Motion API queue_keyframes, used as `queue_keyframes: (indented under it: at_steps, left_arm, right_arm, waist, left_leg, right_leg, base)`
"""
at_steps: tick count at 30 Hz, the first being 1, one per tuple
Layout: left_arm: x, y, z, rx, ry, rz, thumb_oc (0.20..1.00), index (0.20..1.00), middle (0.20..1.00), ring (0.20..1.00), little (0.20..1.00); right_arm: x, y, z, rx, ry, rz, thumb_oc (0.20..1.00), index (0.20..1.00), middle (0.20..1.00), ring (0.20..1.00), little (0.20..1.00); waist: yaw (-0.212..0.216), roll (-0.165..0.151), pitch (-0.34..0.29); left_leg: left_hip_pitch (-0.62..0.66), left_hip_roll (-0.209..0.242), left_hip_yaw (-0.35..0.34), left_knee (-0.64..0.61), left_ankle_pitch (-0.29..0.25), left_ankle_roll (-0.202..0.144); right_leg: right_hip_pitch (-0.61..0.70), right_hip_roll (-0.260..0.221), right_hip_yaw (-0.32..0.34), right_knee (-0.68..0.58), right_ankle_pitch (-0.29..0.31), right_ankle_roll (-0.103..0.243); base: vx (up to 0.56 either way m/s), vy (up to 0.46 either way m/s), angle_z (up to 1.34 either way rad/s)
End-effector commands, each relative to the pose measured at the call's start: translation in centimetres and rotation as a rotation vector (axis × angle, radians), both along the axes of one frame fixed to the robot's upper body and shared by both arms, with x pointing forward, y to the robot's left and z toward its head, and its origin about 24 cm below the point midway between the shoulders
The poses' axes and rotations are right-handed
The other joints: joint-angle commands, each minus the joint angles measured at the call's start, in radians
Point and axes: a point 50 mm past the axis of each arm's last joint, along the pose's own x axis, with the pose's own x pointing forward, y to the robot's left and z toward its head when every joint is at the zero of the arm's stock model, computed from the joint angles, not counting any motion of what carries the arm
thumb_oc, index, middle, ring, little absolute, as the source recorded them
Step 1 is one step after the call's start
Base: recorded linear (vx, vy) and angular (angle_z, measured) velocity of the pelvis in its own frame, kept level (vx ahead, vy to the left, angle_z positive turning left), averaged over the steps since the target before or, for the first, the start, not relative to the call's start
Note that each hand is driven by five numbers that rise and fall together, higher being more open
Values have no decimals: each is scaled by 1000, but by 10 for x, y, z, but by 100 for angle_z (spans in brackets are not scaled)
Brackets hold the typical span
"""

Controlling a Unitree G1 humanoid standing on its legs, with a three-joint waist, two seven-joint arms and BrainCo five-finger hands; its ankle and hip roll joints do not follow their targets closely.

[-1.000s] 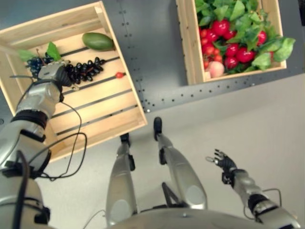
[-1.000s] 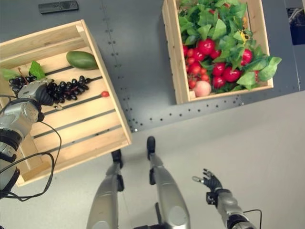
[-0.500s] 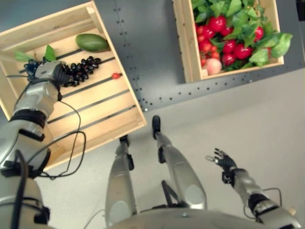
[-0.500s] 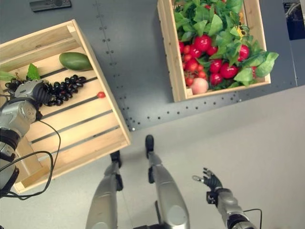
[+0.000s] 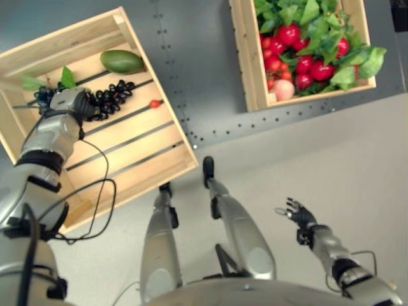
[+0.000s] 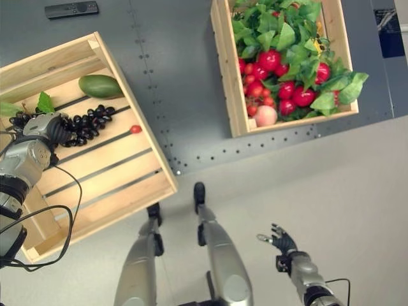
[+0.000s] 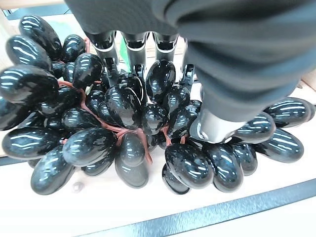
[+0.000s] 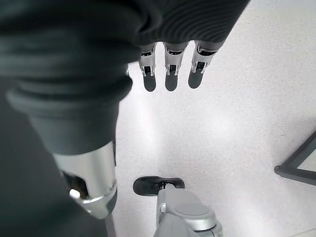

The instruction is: Pick up the fruits from the basket on one side to the basket on the other side

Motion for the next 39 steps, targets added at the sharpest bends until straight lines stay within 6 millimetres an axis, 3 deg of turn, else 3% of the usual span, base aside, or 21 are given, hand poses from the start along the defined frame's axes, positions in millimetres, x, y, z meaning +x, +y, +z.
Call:
queue_keyframes:
  at_steps: [1, 5, 8, 19, 39]
  left_arm:
    - [-12, -2, -33, -121, 62, -18, 200, 200, 200, 200, 200]
    - [-9, -16, -12, -200, -69, -115, 200, 200, 200, 200, 200]
    - [-19, -14, 0, -218, -156, -147, 200, 200, 200, 200, 200]
    - [-57, -3, -1, -236, -264, -161, 200, 200, 200, 200, 200]
    - [-68, -28, 13, -293, -379, -300, 200, 200, 200, 200, 200]
  right_arm:
    - [-22, -22, -1, -39, 31, -32, 1000, 1000, 1000, 1000, 1000]
    - [-26, -23, -2, -26, 26, -49, 1000, 1000, 1000, 1000, 1000]
    - [-28, -23, -3, -18, 18, -59, 1000, 1000, 1000, 1000, 1000]
    - [-38, -23, -5, -6, 15, -98, 1000, 1000, 1000, 1000, 1000]
    - [-37, -22, -6, -14, 21, -90, 1000, 1000, 1000, 1000, 1000]
  waist:
    - [22, 0, -10]
    - [36, 13, -13]
    - [47, 21, -9]
    - [79, 35, 2]
    - [99, 45, -4]
  left_leg:
    - [-23, -36, -17, 55, -79, 52]
    - [-12, -41, -21, 45, -76, 50]
    - [-6, -44, -24, 42, -75, 50]
    - [17, -49, -35, 25, -72, 50]
    - [40, -54, -41, 19, -78, 53]
  right_leg:
    - [12, -7, -28, 38, -62, 83]
    - [24, -10, -32, 34, -66, 81]
    - [33, -12, -33, 30, -67, 80]
    - [58, -16, -44, 17, -73, 78]
    - [83, -20, -42, 16, -80, 75]
  base:
    - [0, 0, 0]
    - [0, 0, 0]
    - [0, 0, 0]
    - [3, -11, 6]
    - [1, 0, 1]
